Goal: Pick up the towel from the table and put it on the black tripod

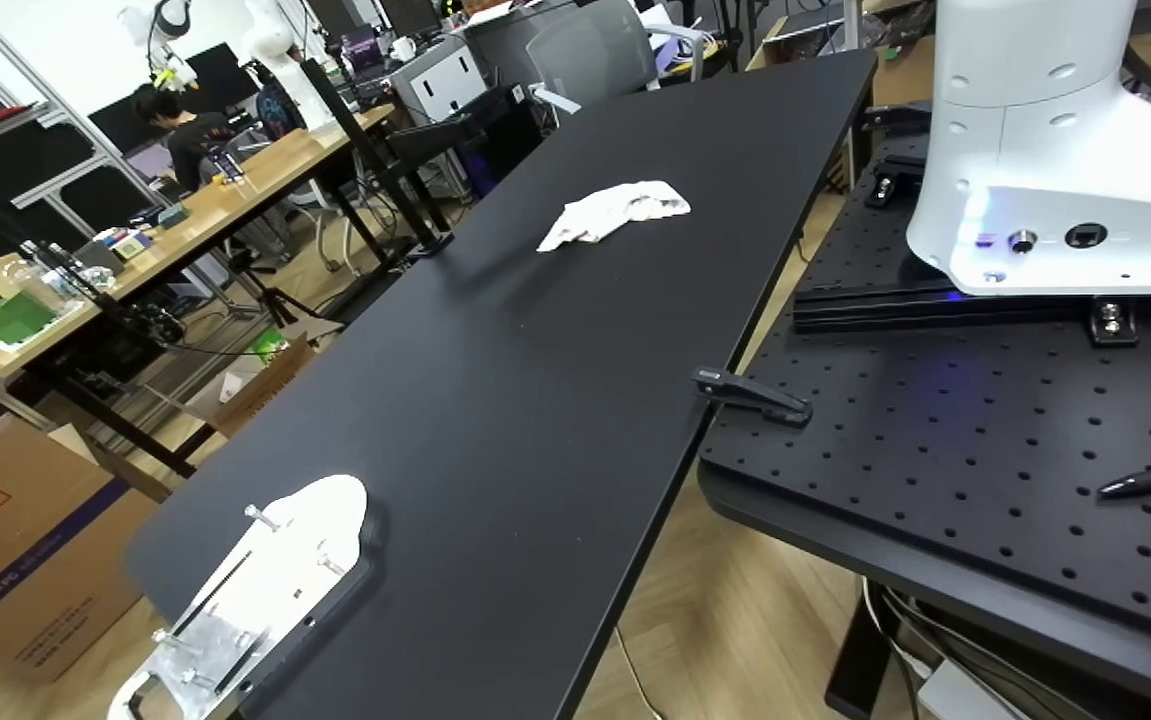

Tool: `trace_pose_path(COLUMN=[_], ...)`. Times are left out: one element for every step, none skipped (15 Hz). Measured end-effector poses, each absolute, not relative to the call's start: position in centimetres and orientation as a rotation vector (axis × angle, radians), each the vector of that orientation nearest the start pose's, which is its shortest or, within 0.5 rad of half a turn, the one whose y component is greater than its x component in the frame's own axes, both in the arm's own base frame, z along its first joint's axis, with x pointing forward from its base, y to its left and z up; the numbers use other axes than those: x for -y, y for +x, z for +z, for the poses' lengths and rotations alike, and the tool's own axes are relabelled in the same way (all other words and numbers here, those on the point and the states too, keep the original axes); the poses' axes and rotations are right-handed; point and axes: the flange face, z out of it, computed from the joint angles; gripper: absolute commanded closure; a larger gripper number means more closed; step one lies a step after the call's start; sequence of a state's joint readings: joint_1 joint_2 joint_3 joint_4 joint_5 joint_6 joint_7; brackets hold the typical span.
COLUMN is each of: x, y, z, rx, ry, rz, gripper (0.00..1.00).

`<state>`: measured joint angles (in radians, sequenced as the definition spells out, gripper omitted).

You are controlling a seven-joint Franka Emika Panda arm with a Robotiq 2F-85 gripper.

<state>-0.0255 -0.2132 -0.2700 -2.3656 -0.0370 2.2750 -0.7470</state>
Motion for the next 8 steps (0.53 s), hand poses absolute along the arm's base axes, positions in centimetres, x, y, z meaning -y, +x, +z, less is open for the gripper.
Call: trace_pose_path(x=[12.5, 11.5, 11.3, 11.5, 12.0, 12.4, 12.5, 12.5], y=[46.6, 47.0, 47.1, 47.0, 46.9, 46.8, 46.7, 46.7], z=[40.4, 39.4, 39.1, 39.2, 39.4, 39.6, 39.7, 39.5], rx=[0.793, 0.817, 0.824, 0.817, 0.804, 0.794, 0.790, 0.791], ry=[-3.060, -3.052, -3.050, -3.052, -3.057, -3.061, -3.063, -3.063], rz=[-0.159, -0.137, -0.126, -0.129, -0.136, -0.142, -0.143, -0.141], gripper=[0.00, 0.00, 0.00, 0.00, 0.00, 0.00, 0.00, 0.00])
